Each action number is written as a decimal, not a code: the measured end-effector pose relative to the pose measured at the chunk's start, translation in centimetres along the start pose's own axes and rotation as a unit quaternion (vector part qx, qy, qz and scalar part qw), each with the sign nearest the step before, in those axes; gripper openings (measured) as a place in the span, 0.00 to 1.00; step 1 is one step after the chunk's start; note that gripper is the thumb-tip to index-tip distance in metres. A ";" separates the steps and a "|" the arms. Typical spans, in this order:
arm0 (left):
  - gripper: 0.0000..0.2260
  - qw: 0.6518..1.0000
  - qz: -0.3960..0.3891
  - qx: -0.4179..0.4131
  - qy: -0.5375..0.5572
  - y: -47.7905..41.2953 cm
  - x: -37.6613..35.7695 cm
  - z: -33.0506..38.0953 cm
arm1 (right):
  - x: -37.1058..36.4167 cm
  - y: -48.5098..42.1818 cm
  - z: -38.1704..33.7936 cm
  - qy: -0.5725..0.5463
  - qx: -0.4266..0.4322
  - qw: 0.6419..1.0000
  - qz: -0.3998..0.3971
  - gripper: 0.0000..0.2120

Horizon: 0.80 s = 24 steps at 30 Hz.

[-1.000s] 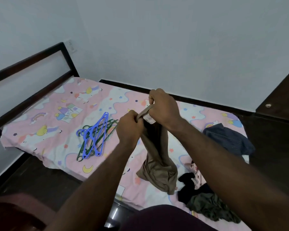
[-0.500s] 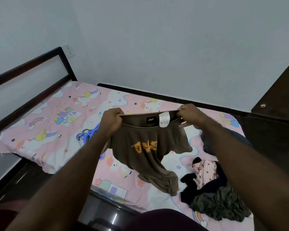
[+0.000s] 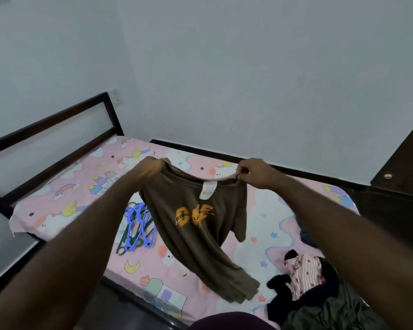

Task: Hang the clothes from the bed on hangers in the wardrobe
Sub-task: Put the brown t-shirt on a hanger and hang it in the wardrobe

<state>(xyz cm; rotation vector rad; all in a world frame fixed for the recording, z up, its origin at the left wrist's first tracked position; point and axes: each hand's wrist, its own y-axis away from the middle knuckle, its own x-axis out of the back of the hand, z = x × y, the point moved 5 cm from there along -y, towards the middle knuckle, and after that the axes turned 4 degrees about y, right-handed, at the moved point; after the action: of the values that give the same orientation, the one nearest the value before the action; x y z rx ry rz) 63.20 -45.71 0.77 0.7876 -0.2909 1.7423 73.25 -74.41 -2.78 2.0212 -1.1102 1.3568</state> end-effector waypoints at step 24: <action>0.05 0.979 -0.093 -0.118 0.140 0.3 -7.2 2.9 | 9.0 -0.4 -3.5 -0.083 0.071 0.989 0.095 0.08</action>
<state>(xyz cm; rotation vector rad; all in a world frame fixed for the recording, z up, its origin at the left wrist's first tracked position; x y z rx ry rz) 64.92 -52.90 -1.56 0.3794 -0.2202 1.5817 73.38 -74.86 6.89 2.2105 -1.3451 1.4153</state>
